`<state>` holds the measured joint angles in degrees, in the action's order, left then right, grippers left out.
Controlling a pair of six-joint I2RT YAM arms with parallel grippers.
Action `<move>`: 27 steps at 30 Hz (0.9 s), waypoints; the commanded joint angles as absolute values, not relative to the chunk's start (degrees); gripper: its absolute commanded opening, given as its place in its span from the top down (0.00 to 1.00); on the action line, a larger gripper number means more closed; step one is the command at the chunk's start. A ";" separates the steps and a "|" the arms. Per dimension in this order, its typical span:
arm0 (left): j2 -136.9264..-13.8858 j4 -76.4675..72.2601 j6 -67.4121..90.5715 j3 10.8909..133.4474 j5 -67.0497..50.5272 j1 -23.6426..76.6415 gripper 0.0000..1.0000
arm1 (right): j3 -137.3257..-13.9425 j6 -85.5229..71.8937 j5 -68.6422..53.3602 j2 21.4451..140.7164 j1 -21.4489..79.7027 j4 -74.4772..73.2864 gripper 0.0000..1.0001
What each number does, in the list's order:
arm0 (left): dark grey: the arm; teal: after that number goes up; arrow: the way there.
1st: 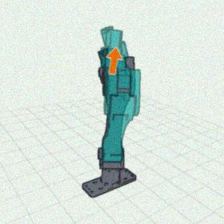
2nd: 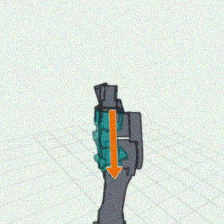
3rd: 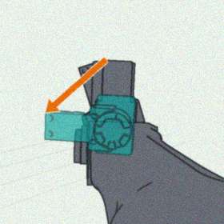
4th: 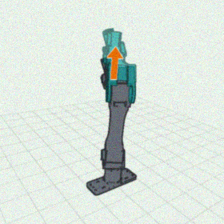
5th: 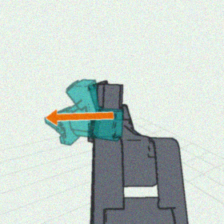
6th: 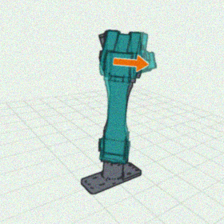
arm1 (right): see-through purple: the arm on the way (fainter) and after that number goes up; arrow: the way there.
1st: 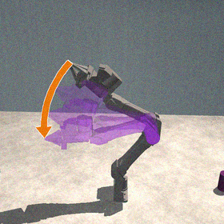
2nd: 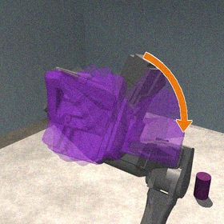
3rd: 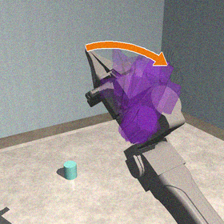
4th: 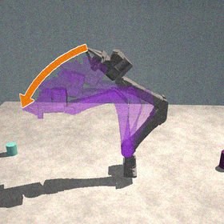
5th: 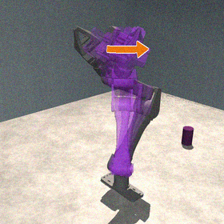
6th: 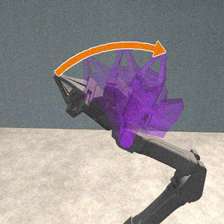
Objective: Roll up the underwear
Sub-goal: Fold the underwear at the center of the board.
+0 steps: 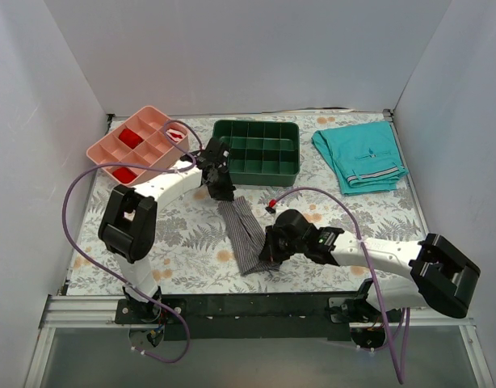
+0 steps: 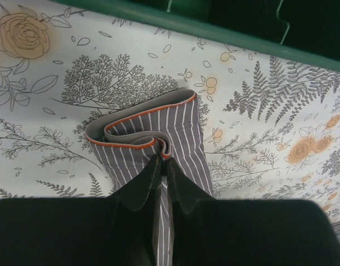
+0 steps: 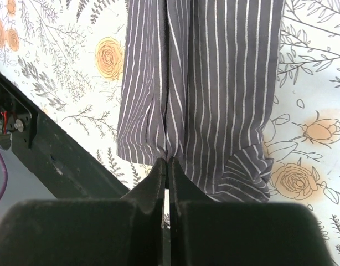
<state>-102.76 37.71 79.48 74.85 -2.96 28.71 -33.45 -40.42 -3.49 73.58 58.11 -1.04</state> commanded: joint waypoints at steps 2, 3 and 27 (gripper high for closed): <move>-103.71 38.32 79.81 78.75 -1.67 29.53 1.00 | -32.34 -42.18 -0.88 71.02 57.57 0.09 0.99; -103.88 38.32 79.98 78.92 -1.76 29.71 1.00 | -32.08 -42.19 -0.53 70.49 57.48 0.09 0.99; -111.27 39.73 80.59 86.84 -1.41 32.43 1.00 | -30.85 -44.12 4.13 72.24 55.99 -3.69 0.99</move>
<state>-112.22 39.22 80.01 84.03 -2.72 32.01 -31.03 -43.40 2.92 71.75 56.25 -3.05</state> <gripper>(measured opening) 0.060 0.037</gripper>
